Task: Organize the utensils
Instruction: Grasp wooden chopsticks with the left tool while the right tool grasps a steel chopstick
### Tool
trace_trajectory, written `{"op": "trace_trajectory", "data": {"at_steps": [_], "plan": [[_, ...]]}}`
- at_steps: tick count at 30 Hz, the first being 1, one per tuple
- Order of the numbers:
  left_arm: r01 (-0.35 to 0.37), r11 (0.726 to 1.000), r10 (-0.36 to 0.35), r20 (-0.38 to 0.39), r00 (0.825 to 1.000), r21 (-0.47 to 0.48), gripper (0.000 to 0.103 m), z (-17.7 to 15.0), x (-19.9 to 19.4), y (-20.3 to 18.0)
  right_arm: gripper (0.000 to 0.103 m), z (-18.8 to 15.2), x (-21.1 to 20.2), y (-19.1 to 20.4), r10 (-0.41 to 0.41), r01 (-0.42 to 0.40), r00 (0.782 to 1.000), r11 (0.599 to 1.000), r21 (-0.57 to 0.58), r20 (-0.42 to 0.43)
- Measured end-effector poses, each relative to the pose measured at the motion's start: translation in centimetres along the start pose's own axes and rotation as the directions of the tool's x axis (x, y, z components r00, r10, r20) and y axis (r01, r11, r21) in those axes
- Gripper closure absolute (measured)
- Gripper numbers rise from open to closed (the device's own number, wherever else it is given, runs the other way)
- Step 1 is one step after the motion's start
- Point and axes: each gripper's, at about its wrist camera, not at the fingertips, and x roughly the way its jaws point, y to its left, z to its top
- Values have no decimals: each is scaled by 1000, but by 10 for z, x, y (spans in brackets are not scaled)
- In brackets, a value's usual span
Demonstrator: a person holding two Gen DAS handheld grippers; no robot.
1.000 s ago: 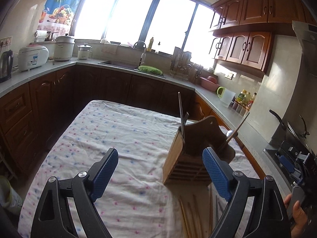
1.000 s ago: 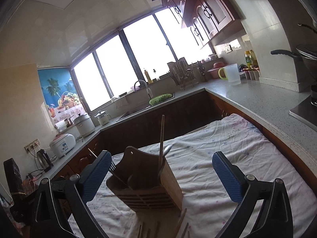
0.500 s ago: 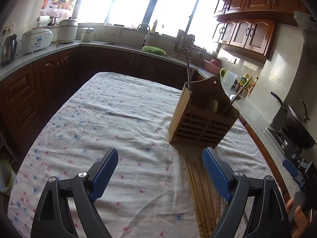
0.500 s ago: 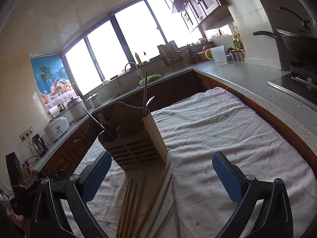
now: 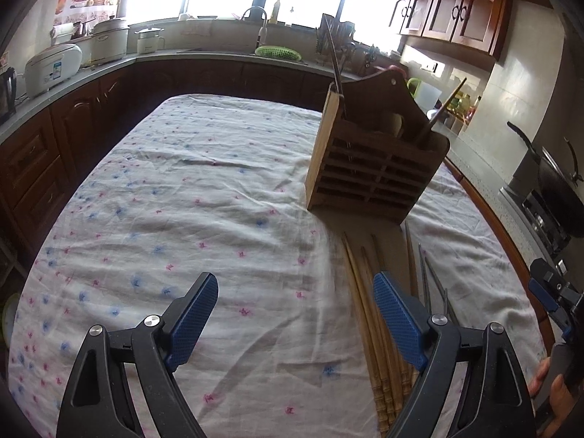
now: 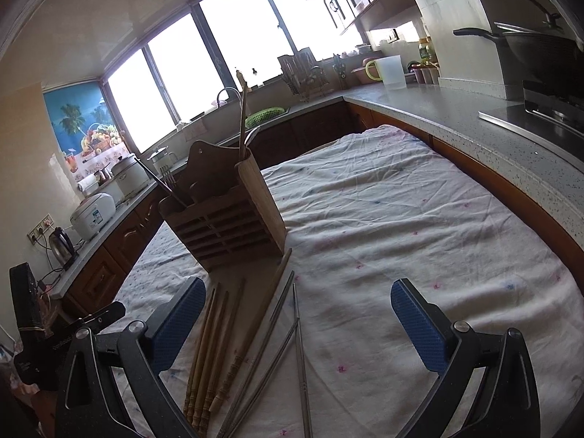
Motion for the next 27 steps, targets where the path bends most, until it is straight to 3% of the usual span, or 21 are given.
{"op": "trace_trajectory", "data": {"at_steps": [6, 11, 15, 22, 26, 27], "plan": [[-16, 995, 26, -112, 993, 95, 20, 2, 43, -33, 1, -1, 4, -6, -7, 7, 1000, 1000, 20, -17], [-37, 985, 70, -196, 978, 169, 39, -1, 80, -52, 1, -2, 6, -10, -15, 15, 1000, 999, 29, -23], [-77, 965, 120, -159, 980, 252, 39, -6, 83, -57, 1, 1, 6, -13, -18, 19, 1000, 999, 33, -22], [-61, 973, 95, -143, 985, 221, 41, -10, 59, -13, 2, 0, 12, -9, -7, 8, 999, 1000, 18, -43], [-34, 990, 52, -132, 990, 133, 44, 0, 48, 12, 13, -2, 26, -1, 7, -7, 997, 1000, 0, -83], [-35, 992, 51, -131, 990, 122, 45, 2, 48, 15, 22, -3, 30, 3, 10, -11, 995, 1000, -9, -96]]}}
